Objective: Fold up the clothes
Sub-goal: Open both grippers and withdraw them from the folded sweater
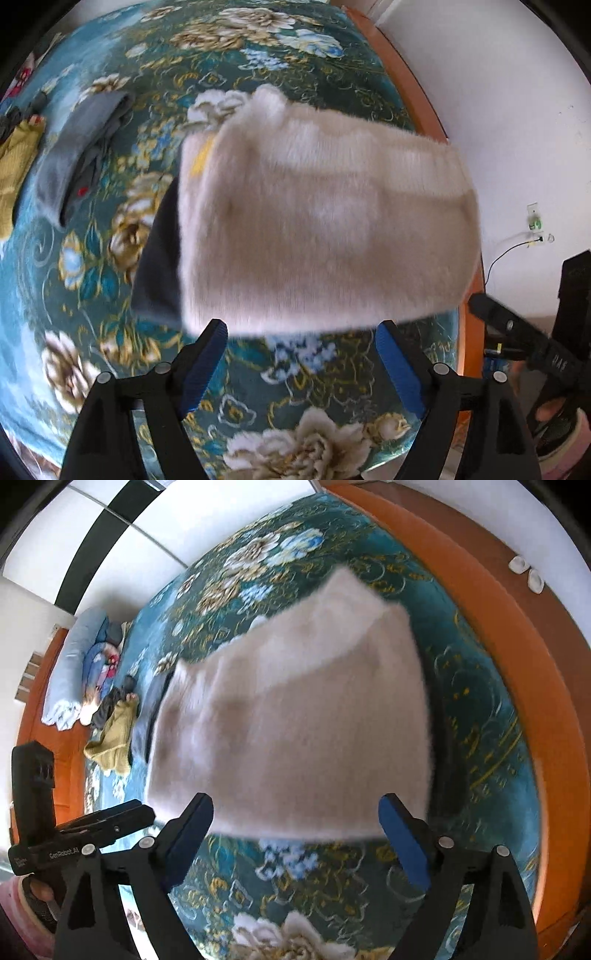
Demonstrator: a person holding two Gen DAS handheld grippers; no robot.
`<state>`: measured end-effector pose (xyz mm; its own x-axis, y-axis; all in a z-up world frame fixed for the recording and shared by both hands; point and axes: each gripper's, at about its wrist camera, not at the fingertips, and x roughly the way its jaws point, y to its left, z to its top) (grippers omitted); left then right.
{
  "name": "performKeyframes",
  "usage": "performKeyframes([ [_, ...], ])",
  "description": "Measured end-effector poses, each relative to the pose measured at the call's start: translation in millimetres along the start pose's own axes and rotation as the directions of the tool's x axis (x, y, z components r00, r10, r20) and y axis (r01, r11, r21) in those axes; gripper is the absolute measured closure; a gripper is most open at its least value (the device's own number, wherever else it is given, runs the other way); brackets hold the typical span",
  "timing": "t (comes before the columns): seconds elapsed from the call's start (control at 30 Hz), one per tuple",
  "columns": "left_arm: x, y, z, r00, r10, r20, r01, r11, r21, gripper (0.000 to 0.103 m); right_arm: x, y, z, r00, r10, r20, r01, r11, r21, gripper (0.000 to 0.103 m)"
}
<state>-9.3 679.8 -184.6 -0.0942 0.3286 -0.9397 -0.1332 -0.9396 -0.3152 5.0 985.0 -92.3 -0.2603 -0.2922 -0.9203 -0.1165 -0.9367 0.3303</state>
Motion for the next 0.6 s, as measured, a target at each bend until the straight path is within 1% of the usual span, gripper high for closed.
performKeyframes([
  [0.03,-2,2,-5,1.0,-0.002,0.001,0.002,1.0,-0.017,0.018,0,2,-6,1.0,-0.005,0.002,0.005,1.0,-0.004,0.0],
  [0.17,-9,6,-20,1.0,0.002,0.016,0.0,0.996,-0.091,0.018,-5,7,-27,0.999,-0.024,0.038,0.024,1.0,0.001,0.0],
  [0.27,-16,4,-26,0.999,0.031,0.035,-0.028,0.997,-0.078,0.017,-11,11,-38,0.997,-0.044,0.071,0.043,0.999,0.005,0.0],
  [0.3,-18,3,-28,0.998,0.042,0.043,-0.039,0.997,-0.071,0.011,-13,13,-40,0.995,-0.051,0.082,0.051,0.999,0.001,0.0],
  [0.33,-21,2,-30,0.997,0.053,0.05,-0.05,0.997,-0.064,0.0,-16,15,-41,0.994,-0.058,0.093,0.059,0.998,-0.007,0.0],
  [0.43,-25,1,-34,0.996,0.076,0.052,-0.072,0.995,-0.066,0.0,-22,21,-43,0.987,-0.097,0.126,0.101,0.994,-0.029,0.0],
  [0.5,-25,2,-36,0.996,0.08,0.043,-0.076,0.994,-0.081,0.0,-27,22,-47,0.985,-0.106,0.137,0.111,0.993,-0.026,0.0],
  [0.6,-26,0,-40,0.994,0.105,0.042,-0.102,0.992,-0.067,0.0,-31,23,-53,0.981,-0.126,0.149,0.13,0.991,-0.021,0.0],
])
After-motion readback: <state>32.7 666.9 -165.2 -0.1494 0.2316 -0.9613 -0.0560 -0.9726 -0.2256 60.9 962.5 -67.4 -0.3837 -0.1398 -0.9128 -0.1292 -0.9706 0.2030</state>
